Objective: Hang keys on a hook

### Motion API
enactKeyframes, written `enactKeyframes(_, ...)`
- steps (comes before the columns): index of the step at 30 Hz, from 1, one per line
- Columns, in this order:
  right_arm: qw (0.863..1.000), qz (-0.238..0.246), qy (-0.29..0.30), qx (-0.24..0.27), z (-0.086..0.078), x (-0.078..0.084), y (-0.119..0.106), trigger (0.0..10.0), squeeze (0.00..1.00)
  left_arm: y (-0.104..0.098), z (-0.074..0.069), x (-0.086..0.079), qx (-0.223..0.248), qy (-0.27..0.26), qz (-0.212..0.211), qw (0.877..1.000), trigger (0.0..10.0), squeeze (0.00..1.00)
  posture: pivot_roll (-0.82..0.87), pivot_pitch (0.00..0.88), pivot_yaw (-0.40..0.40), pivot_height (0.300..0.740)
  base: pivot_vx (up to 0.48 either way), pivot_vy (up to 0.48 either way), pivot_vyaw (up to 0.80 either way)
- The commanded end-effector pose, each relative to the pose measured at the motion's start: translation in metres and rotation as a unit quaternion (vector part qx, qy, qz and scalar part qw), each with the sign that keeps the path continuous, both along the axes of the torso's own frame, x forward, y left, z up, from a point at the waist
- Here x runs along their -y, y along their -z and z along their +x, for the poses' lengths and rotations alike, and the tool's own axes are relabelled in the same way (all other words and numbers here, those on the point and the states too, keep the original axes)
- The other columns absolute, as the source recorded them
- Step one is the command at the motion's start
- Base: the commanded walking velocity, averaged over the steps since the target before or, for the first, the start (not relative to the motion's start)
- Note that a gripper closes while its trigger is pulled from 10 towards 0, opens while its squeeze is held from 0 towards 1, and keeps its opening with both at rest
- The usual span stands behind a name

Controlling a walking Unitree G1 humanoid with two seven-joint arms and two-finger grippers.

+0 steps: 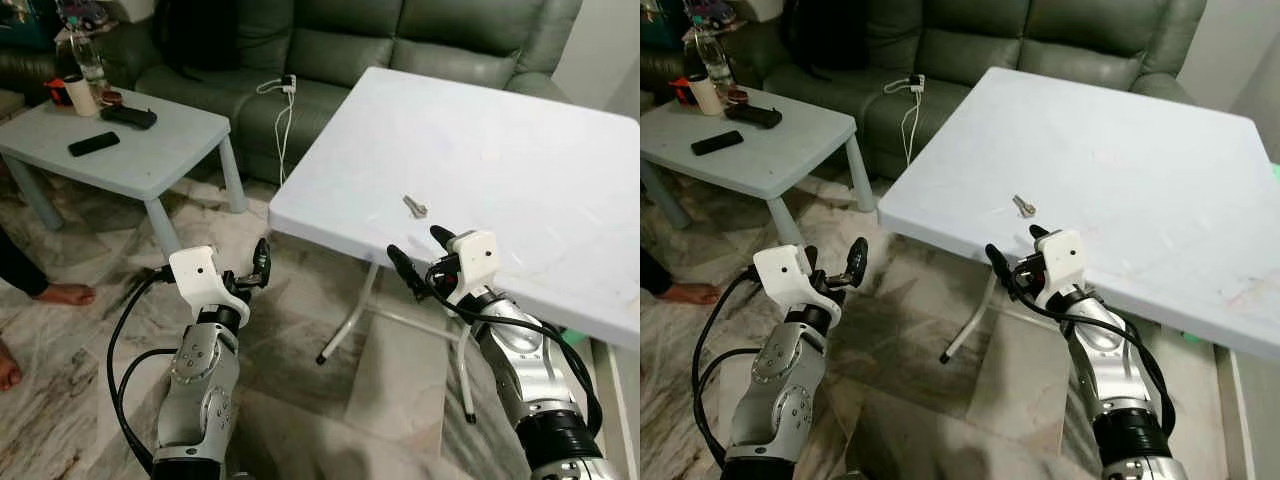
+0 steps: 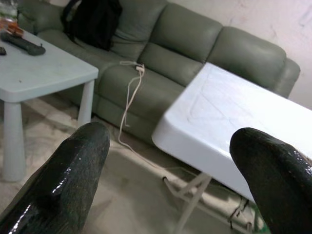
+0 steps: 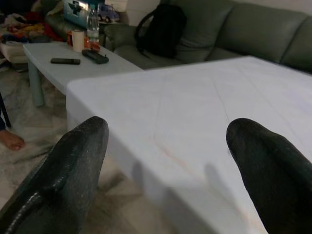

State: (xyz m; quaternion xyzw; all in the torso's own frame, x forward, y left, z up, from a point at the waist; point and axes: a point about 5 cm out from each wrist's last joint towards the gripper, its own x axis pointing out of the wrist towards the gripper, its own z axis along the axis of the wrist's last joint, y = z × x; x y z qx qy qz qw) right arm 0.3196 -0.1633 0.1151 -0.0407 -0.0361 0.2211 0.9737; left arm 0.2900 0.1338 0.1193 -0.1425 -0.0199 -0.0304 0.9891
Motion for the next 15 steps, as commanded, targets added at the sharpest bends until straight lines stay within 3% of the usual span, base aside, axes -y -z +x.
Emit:
enactKeyframes(1, 1.0, 0.001, 0.001, 0.008, 0.002, 0.0007, -0.0049, 10.0, 0.0, -0.004, 0.001, 0.0027, 0.008, 0.009, 0.0, 1.0, 10.0, 0.0, 0.04, 0.03, -0.08, 0.74, 0.472, 0.0, 0.0)
enactKeyframes(13, 1.0, 0.002, 0.002, 0.006, 0.0013, 0.0013, -0.004, 10.0, 0.0, -0.004, 0.0012, 0.003, 0.006, 0.01, 0.001, 1.0, 10.0, 0.0, 0.04, 0.035, -0.082, 0.74, 0.478, 0.0, 0.0)
enactKeyframes(15, 1.0, 0.002, 0.002, 0.005, 0.0012, 0.0014, -0.0039, 10.0, 0.0, -0.0041, 0.0012, 0.0026, 0.005, 0.006, 0.003, 1.0, 10.0, 0.0, 0.04, 0.035, -0.082, 0.74, 0.202, 0.0, 0.0)
